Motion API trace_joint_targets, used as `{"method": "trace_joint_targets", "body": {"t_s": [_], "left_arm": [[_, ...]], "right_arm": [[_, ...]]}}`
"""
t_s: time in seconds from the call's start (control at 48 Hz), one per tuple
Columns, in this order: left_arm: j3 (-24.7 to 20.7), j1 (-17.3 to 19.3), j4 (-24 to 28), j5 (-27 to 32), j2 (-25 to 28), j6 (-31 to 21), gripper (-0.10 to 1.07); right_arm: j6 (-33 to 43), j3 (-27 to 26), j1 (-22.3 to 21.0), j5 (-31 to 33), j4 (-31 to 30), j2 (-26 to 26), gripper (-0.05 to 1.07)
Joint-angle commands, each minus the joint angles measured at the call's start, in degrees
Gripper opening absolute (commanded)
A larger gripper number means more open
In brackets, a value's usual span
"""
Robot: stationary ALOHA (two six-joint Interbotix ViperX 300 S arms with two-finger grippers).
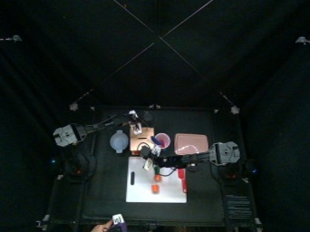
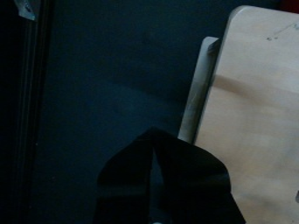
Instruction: Close drawer
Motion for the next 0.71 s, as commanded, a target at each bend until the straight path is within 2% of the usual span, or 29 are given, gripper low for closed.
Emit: {"method": "trace_joint_targets", "body": {"t_s": [0.0, 0.146, 0.333, 0.458, 0.542, 0.688], "left_arm": [[-0.53, -0.26, 0.09, -0.62, -0.26, 0.00, 0.51], [-0.53, -0.09, 0.53, -1.05, -0.62, -0.44, 0.51], [-0.44, 0.97, 0.79, -2.37, -1.93, -1.93, 0.51], [0.44, 2.64, 2.64, -6.06, -4.57, -5.01, 0.51], [1.41, 2.90, 4.66, -7.12, -6.77, -6.94, 0.51], [4.57, 2.64, 6.50, -8.00, -11.87, -10.81, 0.51]], "right_arm": [[-1.67, -2.46, -0.44, 0.00, 1.58, -0.79, 0.08], [-2.11, -1.76, -0.44, 0.00, 3.16, -1.58, 0.08], [-2.11, 1.85, 0.35, -1.49, 3.78, -5.71, 0.07], [-2.02, 7.03, 2.46, -5.71, 5.36, -11.07, 0.07], [-1.93, 11.78, 3.78, -8.26, 7.21, -16.44, 0.07], [-1.93, 19.60, 5.71, -7.65, 12.48, -24.70, 0.07]]}}
